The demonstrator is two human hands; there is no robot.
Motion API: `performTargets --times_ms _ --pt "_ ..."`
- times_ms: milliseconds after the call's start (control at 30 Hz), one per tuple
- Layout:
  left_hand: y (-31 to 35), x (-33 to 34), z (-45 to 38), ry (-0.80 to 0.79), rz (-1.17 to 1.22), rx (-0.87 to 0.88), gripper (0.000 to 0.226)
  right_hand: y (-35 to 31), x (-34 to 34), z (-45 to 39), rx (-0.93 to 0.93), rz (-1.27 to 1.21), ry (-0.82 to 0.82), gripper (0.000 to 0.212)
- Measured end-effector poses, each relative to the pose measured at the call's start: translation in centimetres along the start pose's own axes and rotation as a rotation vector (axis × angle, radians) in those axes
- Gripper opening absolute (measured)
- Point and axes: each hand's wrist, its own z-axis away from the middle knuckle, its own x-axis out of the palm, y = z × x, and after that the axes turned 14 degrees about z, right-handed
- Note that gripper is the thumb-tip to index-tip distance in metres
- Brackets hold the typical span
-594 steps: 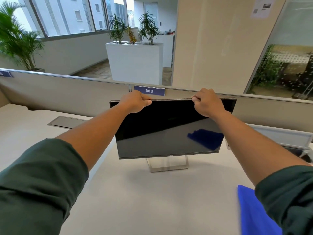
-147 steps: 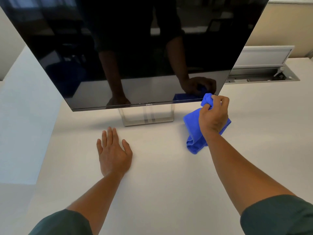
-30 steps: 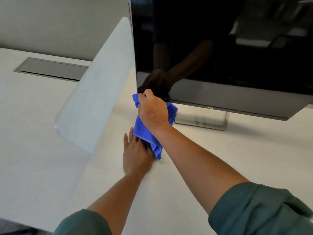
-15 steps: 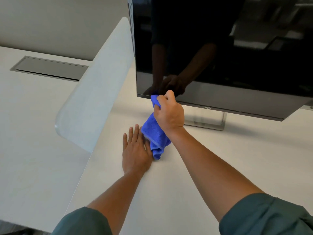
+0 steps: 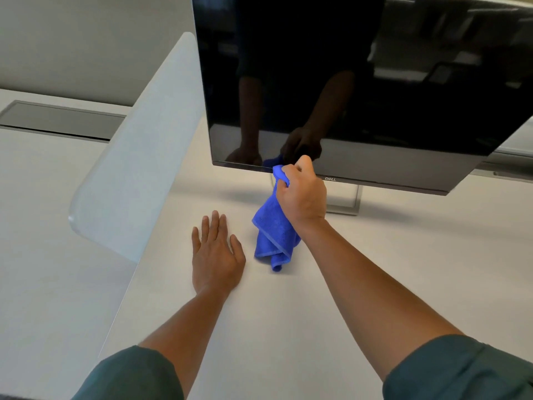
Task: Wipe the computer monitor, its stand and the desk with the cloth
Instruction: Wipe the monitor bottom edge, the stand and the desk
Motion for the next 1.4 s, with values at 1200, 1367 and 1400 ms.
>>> performTargets --times_ms 1200,1367,1400 --pt "9.8 -1.0 0.8 -0.248 0.438 0.049 0.039 14.1 -7.8 6.8 0.304 -0.463 -0.384 0.026" --pt "15.8 -1.3 1.4 -0.491 0.737 0.104 0.056 15.4 -10.3 6.8 0.303 -0.6 -0.492 0.027" --pt "16.9 -1.3 1.6 -0.516 0.755 0.11 0.06 15.7 -10.7 6.7 0.306 -0.622 -0.512 0.026"
